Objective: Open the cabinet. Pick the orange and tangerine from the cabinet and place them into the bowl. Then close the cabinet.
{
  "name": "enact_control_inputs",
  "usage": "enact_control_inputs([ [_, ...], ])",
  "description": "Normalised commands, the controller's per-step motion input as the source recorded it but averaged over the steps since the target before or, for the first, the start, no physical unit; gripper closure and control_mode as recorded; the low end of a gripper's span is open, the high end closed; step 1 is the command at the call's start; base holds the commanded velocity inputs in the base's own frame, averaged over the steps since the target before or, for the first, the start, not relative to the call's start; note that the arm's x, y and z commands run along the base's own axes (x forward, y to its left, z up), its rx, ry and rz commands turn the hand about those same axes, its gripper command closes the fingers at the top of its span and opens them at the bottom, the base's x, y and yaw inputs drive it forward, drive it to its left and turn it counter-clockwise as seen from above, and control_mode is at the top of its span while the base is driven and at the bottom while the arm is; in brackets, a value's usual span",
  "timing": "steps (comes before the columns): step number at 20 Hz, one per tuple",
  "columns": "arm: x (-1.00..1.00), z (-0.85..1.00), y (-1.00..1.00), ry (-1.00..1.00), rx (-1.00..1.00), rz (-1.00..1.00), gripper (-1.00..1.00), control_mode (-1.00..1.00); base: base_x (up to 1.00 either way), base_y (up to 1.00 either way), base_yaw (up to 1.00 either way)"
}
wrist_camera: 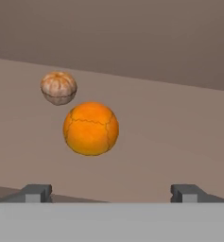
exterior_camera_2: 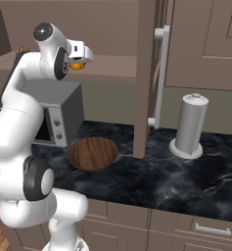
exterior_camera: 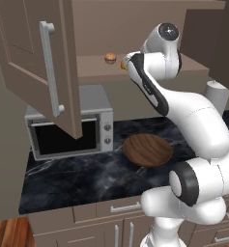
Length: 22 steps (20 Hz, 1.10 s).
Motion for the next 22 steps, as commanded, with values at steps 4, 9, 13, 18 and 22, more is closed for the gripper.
enact_control_inputs([
  [4, 0.18, -0.08, 0.07, 0.00, 0.00, 0.00, -1.00, -1.00, 0.00, 0.00, 0.00],
  [9, 0.17, -0.03, 0.12, 0.00, 0.00, 0.00, -1.00, -1.00, 0.00, 0.00, 0.00],
  [13, 0.20, -0.01, 0.13, 0.00, 0.00, 0.00, -1.00, -1.00, 0.00, 0.00, 0.00],
  [18, 0.24, -0.03, 0.08, 0.01, 0.00, 0.00, -1.00, -1.00, 0.00, 0.00, 0.00],
  [22, 0.25, -0.06, 0.03, 0.05, 0.00, 0.00, -1.00, -1.00, 0.00, 0.00, 0.00],
])
